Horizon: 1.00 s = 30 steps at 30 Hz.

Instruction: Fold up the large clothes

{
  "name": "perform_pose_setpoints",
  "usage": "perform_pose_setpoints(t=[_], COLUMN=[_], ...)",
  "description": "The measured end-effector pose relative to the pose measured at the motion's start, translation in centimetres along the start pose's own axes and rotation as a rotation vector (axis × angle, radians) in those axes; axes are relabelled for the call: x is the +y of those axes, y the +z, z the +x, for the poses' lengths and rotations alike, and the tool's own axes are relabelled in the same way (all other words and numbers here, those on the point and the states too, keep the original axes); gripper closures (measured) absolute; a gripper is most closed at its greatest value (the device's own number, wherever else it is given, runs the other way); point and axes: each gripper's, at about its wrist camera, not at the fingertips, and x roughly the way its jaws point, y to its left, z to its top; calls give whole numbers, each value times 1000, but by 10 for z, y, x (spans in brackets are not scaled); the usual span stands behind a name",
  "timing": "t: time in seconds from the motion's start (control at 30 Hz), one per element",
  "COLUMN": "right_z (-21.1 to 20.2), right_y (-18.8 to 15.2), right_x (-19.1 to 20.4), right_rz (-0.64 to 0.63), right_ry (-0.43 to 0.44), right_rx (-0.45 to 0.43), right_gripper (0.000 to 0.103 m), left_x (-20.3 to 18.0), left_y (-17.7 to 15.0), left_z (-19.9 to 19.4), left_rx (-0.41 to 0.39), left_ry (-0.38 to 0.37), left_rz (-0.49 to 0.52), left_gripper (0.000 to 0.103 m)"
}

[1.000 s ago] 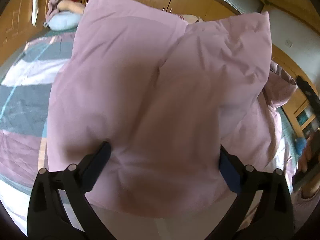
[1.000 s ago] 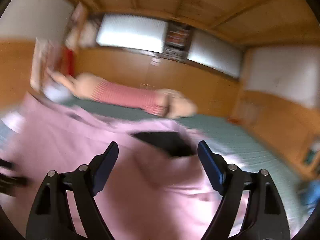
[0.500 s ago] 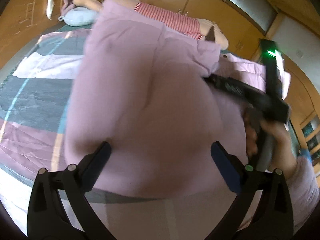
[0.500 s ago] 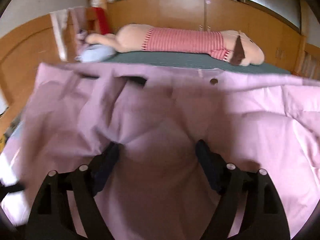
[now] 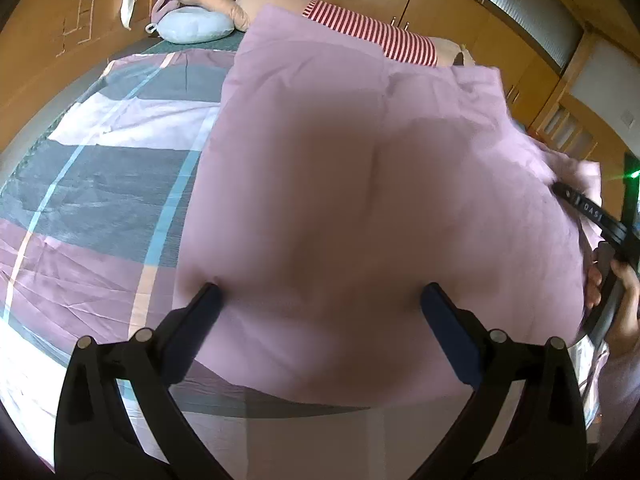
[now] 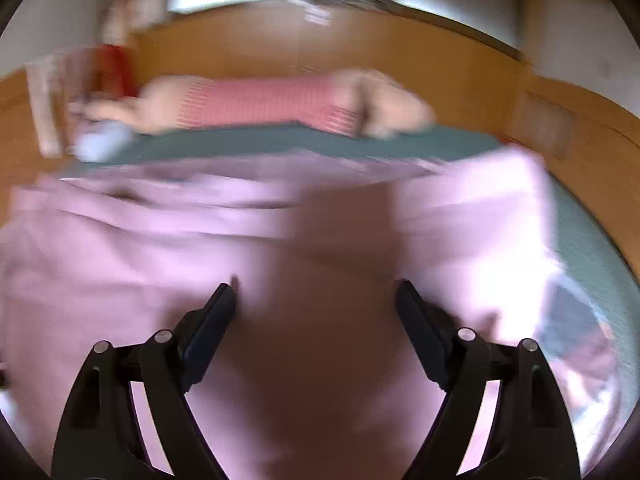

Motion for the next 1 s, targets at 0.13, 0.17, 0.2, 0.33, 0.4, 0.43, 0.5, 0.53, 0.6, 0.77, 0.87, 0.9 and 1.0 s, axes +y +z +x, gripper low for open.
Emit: perform_pose_setpoints(t=[0.13, 0.17, 0.2, 0.33, 0.4, 0.43, 0.5, 0.53, 0.6, 0.77, 0.87, 0.9, 1.0], right_z=[23, 16, 7, -58, -77, -84, -80, -76, -53, -24, -25, -29, -53], right_y=[-11, -15, -18, -28, -33, -38, -47, -49, -59, -68, -81, -83, -84], right_x=[-84, -95, -99, -71, -50, -37, -10, 4, 17, 12, 3, 7, 15], right_rz=[189, 244, 250, 145, 95, 63, -12, -43, -93, -76, -22, -22, -23], right_ry=[-199, -164, -163, -133, -36, 19, 92, 90, 59, 64, 89, 86, 32], right_rx=[83, 68, 41, -166, -182, -184, -131, -90, 8, 88, 127, 125, 20], right_gripper=[12, 12, 12, 12, 12, 12, 11, 11, 11, 1, 1, 1, 2], left_x=[-5, -7, -11, -26, -33, -35, -37, -36, -33, -28, -22, -20, -18], left_y=[-2, -2, -2, -4, -5, -6, -10, -12, -14, -18, -17, -17, -16], left_z=[0, -2, -6, -24, -22, -17, -5, 2, 11, 23, 26, 26, 19], left_rx=[-9, -30, -58, -183, -181, -159, -112, -91, -66, 18, 43, 46, 14], left_ry=[43, 68, 92, 113, 99, 91, 93, 97, 100, 106, 100, 96, 100], left_rz=[39, 54, 72, 143, 168, 180, 187, 185, 168, 165, 141, 131, 106], left_gripper=[2, 2, 2, 2, 2, 2, 2, 2, 2, 2, 2, 2, 2])
